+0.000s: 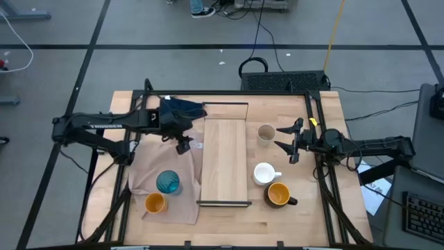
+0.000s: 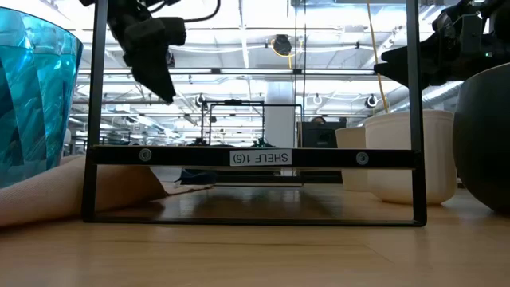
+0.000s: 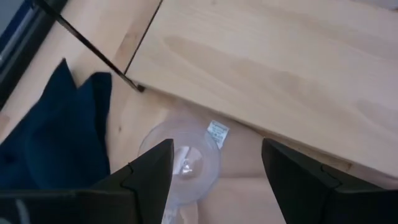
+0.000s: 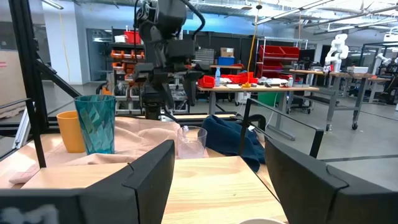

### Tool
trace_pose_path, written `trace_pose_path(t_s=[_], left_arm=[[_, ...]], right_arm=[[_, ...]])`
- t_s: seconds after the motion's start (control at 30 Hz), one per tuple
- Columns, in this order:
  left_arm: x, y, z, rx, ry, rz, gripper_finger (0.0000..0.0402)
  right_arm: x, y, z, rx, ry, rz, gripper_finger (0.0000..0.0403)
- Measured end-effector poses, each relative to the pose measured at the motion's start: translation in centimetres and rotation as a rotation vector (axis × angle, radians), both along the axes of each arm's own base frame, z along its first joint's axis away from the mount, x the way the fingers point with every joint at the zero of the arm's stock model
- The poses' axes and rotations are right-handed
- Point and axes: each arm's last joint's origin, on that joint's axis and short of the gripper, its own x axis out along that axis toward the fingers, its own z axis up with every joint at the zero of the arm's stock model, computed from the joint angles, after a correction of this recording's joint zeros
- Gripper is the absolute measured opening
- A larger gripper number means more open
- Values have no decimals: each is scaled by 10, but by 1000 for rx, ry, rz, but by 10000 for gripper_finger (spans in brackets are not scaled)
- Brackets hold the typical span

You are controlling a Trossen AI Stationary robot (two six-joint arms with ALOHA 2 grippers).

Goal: Stack small to large cups/mugs on shelf
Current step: Put the transparent glass on the shelf

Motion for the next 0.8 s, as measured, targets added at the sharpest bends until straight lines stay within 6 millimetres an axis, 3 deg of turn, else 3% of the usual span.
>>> trace_pose_path(t_s=[0.4,0.8], left_arm=[[16,5,-34,-83,176,-15,243],[24,8,-51,-71,252,-38,243]], right_arm=[[0,0,0,0,1,0,242],[0,0,-1,1,9,1,242]])
